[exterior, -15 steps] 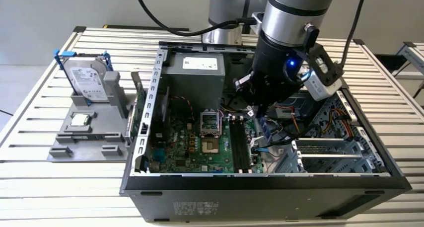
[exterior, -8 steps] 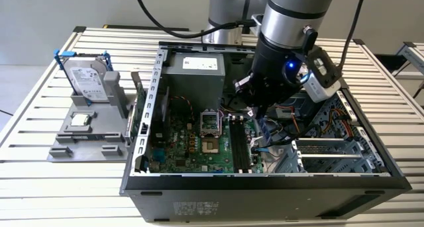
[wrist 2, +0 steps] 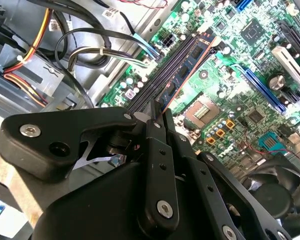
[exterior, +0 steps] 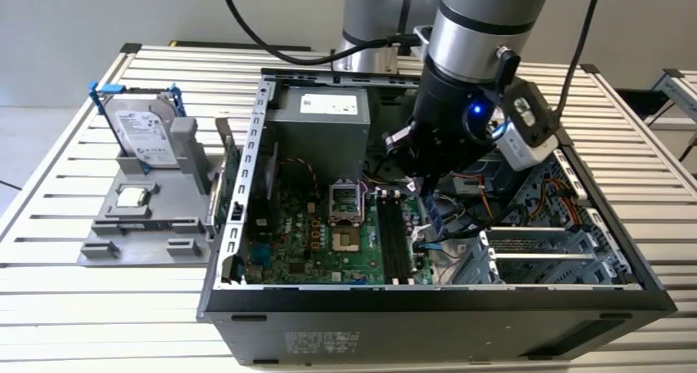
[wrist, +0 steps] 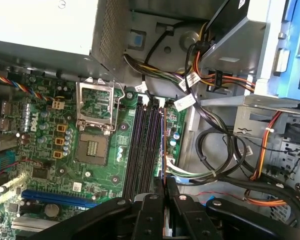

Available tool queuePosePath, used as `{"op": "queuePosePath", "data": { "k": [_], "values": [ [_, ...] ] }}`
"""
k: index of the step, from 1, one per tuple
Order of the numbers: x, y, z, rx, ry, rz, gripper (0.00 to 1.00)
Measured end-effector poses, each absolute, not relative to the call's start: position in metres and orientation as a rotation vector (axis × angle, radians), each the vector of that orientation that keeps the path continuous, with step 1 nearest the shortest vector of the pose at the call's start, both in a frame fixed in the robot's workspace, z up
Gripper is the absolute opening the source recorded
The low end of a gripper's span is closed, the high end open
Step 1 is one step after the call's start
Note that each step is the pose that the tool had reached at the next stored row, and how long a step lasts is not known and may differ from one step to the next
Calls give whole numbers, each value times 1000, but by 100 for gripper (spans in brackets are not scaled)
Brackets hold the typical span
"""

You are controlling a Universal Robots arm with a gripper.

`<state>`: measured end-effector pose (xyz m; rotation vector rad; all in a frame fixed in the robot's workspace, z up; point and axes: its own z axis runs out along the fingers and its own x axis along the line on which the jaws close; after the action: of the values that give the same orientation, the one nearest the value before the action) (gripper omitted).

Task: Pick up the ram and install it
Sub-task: 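Insert the ram into the slot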

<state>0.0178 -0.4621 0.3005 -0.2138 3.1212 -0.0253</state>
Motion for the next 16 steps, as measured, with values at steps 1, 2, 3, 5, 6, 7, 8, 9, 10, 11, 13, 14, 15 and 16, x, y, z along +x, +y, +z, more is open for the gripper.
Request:
{"op": "queuePosePath", "data": {
  "k": [1,2,3,5,6,7,8,9,10,11,13,14,15,16],
  "values": [
    [18,-462,300,-212,3121,-25,0],
    [18,-462,300,-210,3121,-25,0],
    [18,-462,300,-208,3122,-25,0],
    [18,-462,299,-203,3122,-25,0],
    [18,-462,299,-198,3122,-25,0],
    [18,-462,298,-193,3123,-25,0],
    [18,-462,298,-188,3123,-25,0],
    [18,-462,297,-182,3123,-25,0],
    [18,-462,297,-178,3124,-25,0],
    [18,-462,297,-175,3124,-25,0],
    [18,-461,296,-169,3124,-25,0],
    [18,-461,295,-166,3124,-26,0],
    [18,-461,295,-166,3124,-26,0],
    [18,-461,295,-166,3124,-26,0]
  ]
}}
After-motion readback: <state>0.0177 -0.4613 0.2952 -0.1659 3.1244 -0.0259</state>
